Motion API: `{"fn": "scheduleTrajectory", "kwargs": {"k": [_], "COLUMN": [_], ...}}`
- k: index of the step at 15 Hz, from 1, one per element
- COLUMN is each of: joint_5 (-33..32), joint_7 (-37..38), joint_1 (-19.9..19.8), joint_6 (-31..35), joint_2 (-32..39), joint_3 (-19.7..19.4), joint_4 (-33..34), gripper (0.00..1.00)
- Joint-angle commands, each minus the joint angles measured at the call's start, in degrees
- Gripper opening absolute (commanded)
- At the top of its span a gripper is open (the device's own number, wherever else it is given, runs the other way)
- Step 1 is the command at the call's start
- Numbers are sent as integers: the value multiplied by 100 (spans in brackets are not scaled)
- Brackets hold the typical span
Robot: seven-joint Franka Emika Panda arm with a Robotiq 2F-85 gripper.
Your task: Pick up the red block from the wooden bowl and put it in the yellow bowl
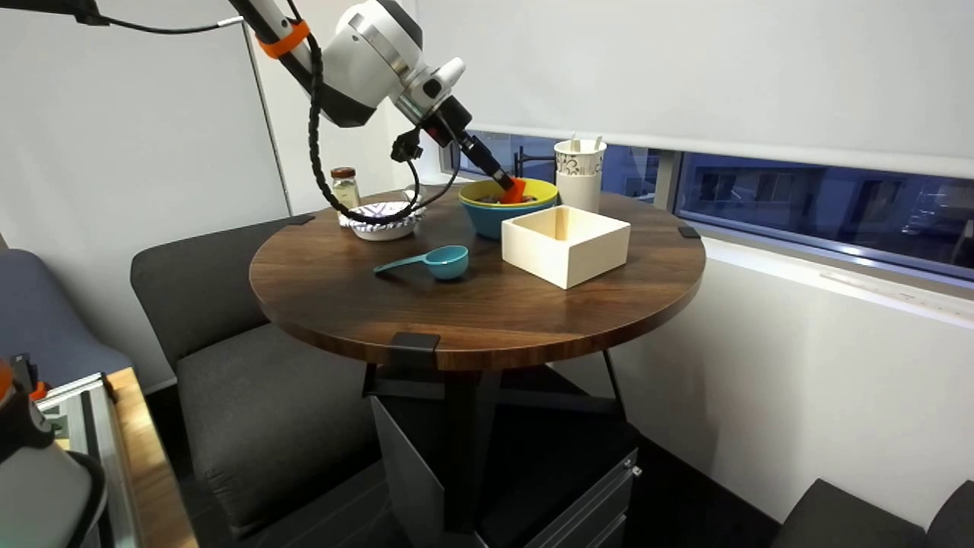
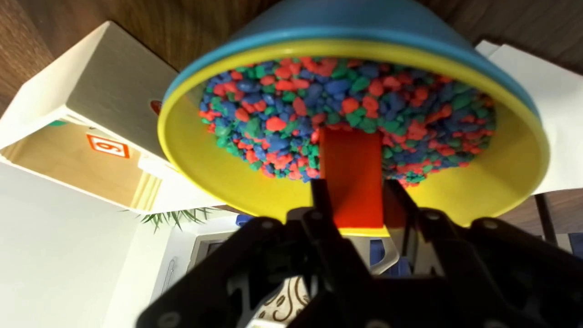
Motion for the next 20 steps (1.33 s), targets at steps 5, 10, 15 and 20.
{"fn": "scheduleTrajectory", "kwargs": {"k": [5,10,15,20], "joint_5": [70,52,-219,-1], "joint_7": [-100,-157,33,-198], "joint_1": [-136,-119,-150,-191], "joint_6": [216,-81,162,184], "joint_2": [65,56,122,86], "joint_3": [173,145,134,183], "joint_4": [-164,-114,-93,-128], "gripper": [8,8,8,58]}}
